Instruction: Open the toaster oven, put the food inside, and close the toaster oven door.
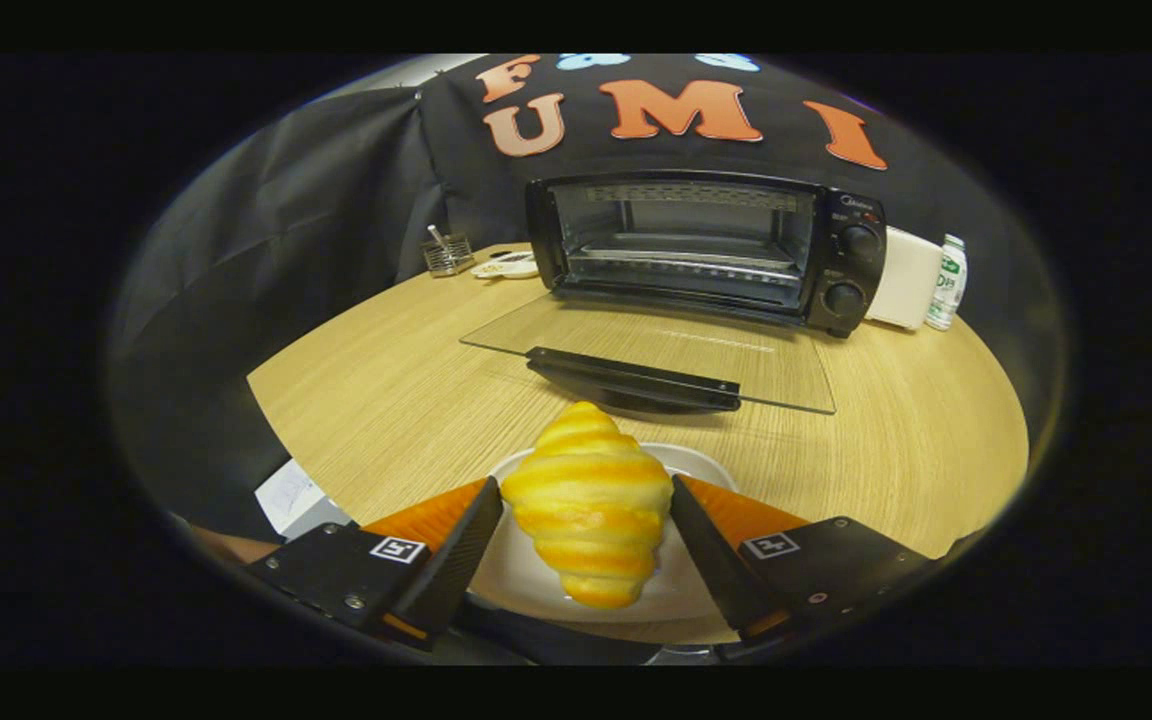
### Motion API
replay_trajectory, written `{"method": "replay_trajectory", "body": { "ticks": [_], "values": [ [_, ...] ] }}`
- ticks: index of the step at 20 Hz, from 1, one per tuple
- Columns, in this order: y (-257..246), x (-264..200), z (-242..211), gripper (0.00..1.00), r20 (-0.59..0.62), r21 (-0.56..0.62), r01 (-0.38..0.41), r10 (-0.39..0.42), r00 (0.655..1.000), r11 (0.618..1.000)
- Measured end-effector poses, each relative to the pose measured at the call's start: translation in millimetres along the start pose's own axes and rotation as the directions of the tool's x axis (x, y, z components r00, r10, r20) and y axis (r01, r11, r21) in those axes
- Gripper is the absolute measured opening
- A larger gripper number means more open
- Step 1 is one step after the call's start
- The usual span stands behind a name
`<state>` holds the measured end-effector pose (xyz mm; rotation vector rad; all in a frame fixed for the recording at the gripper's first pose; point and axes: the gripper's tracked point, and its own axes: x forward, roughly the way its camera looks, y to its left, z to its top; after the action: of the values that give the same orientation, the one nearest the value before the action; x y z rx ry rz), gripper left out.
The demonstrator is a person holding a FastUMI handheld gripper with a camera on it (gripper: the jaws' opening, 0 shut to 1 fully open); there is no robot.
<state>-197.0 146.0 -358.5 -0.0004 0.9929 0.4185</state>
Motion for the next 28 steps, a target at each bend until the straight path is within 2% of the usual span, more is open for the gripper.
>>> {"method": "replay_trajectory", "body": {
  "ticks": [1,4,6,9,14,18,23,28],
  "values": [
    [0.7,1.3,0.0,0.99,0.004,-0.013,-0.001,0.001,1.0,1.0],
    [0.8,-2.7,1.7,0.9,0.012,0.009,-0.022,0.022,1.0,1.0],
    [2.9,-6.9,9.3,0.86,0.038,0.068,-0.061,0.059,0.998,0.996],
    [7.3,-14.5,30.5,0.84,0.111,0.169,-0.136,0.118,0.987,0.976],
    [0.4,-18.4,79.7,0.84,0.265,0.303,-0.238,0.158,0.951,0.923],
    [-9.9,-7.1,114.3,0.84,0.34,0.419,-0.303,0.162,0.927,0.856],
    [-22.5,12.1,154.9,0.83,0.393,0.485,-0.338,0.144,0.908,0.806],
    [-56.2,42.3,187.8,0.83,0.379,0.527,-0.263,0.054,0.924,0.808]
  ]
}}
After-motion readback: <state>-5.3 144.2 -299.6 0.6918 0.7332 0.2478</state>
